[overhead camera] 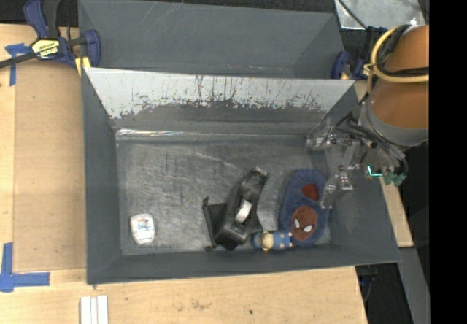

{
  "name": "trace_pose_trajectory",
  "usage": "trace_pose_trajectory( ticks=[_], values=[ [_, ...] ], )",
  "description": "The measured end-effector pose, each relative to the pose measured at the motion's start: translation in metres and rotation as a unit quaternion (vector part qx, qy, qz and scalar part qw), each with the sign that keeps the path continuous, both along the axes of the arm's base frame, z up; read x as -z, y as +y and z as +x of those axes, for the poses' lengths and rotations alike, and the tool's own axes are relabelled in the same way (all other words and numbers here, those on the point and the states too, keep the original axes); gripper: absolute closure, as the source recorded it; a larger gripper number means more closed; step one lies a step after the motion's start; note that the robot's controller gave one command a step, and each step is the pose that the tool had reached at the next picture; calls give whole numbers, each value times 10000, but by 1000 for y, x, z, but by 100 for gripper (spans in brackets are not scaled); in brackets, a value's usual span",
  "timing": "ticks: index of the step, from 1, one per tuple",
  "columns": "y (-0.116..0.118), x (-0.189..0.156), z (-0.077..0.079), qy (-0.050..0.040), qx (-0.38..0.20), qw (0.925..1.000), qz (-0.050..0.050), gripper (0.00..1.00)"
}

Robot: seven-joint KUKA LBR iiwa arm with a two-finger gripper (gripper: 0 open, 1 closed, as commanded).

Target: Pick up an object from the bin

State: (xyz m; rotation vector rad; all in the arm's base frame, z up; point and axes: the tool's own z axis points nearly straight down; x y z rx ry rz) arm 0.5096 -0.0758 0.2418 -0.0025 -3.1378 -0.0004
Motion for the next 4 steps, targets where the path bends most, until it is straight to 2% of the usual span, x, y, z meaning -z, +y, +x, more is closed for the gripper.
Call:
trace_pose_trajectory(
  ticks=[1,2,3,4],
  values=[
    [-26,136,19,1,456,9990,0,0],
    [-35,166,27,-24,-805,9967,51,0],
    [-36,165,25,34,-823,9966,45,100],
    [-30,45,17,-69,-1788,9839,-15,100]
  ],
)
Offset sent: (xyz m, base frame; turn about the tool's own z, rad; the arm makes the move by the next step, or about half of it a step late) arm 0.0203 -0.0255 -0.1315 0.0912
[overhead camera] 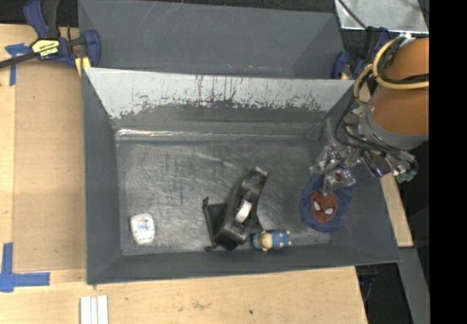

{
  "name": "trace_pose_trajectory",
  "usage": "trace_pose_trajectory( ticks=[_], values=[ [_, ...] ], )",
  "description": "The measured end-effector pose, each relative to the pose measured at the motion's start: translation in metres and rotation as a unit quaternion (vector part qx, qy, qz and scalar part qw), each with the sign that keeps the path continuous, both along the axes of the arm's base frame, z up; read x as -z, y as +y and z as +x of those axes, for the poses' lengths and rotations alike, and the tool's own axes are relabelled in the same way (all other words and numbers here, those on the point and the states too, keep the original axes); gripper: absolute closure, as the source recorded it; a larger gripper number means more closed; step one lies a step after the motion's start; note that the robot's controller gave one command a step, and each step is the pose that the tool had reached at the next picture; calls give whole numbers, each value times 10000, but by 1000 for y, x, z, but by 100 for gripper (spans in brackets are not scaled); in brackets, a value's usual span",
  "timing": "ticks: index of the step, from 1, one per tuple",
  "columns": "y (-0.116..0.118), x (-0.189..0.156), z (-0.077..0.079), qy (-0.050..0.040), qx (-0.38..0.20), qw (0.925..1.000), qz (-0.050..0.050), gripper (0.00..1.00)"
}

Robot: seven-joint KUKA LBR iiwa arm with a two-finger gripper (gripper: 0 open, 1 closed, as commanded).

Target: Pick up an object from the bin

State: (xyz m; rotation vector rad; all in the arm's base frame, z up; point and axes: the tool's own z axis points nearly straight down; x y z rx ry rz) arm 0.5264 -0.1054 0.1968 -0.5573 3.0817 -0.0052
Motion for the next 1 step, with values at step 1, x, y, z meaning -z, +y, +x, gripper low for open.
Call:
trace_pose_trajectory(
  ticks=[1],
  values=[
    [2,-116,8,-18,120,9999,-4,100]
  ],
)
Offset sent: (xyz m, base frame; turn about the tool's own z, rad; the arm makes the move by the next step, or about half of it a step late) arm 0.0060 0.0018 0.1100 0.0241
